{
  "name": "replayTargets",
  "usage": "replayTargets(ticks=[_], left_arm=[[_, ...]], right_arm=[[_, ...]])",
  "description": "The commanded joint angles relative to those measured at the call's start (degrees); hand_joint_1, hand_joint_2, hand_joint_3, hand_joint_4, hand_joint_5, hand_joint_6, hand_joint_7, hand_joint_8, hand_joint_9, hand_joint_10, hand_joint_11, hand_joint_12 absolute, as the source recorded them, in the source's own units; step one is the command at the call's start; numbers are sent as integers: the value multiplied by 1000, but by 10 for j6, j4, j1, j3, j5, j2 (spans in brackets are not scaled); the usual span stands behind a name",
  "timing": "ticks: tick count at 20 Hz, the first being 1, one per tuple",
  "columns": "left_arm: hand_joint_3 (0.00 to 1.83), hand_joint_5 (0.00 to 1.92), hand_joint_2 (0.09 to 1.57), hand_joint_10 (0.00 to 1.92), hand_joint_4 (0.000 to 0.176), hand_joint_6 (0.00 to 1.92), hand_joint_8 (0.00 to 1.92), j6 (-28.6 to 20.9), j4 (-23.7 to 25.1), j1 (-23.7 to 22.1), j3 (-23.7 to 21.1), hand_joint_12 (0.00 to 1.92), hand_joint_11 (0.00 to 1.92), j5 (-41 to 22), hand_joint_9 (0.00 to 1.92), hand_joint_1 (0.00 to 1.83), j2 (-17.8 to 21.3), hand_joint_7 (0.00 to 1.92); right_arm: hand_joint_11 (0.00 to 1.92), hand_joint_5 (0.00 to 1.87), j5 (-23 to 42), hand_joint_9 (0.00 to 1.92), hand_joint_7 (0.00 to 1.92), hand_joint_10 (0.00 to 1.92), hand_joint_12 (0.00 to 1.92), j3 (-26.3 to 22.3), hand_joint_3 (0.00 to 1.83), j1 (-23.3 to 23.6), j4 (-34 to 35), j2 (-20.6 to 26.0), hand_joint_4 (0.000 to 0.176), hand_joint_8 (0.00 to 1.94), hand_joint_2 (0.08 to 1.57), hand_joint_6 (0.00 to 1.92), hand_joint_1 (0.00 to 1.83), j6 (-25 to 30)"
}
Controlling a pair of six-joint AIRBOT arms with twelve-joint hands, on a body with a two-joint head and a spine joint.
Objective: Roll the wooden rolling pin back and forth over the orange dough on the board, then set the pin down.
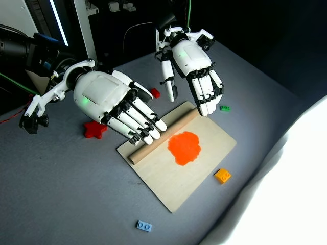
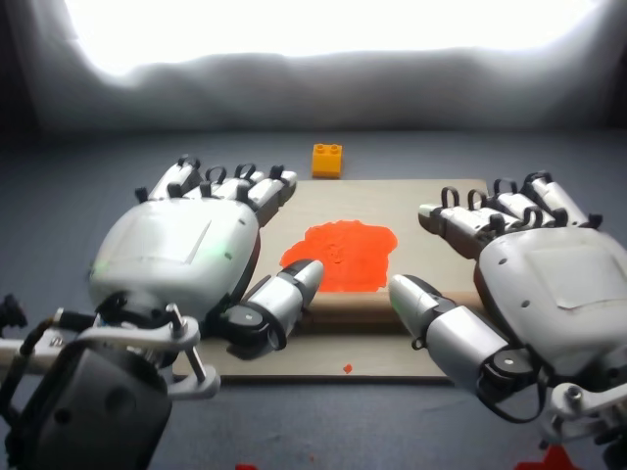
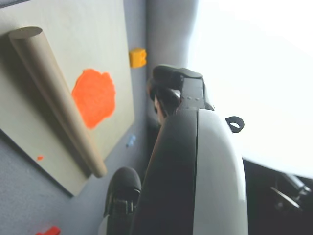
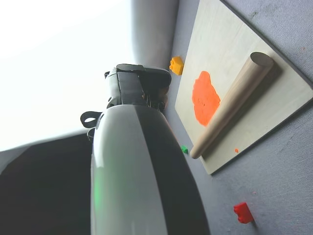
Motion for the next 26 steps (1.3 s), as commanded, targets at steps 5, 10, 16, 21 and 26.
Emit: replayTargets(ticks=[5,10,16,21,26], left_arm=[[0,181,1384,1,41,11,2,-14,53,16,13,766,0,-75,193,23,-20,204],[0,136,1305,1,32,2,1,-14,54,21,27,646,0,-76,124,0,-33,149],[0,93,1281,18,26,8,15,-36,69,43,57,498,0,-109,152,0,-61,158],[4,158,1309,4,0,2,1,-40,98,73,75,563,0,-133,178,0,-79,216],[2,199,1312,7,0,8,1,-65,130,102,98,466,0,-151,177,0,-97,213]], right_arm=[[0,444,33,311,463,387,1393,36,0,-11,-49,-26,0,0,1292,22,91,4],[0,315,33,211,288,151,912,84,0,-17,-74,-57,0,2,1270,1,0,10],[0,321,33,203,258,61,624,151,0,-36,-84,-105,0,9,1227,10,0,13],[0,302,33,209,249,50,888,193,11,-33,-84,-134,0,4,1275,3,0,15],[0,301,33,184,226,24,747,201,0,-34,-84,-143,0,6,1227,5,0,14]])
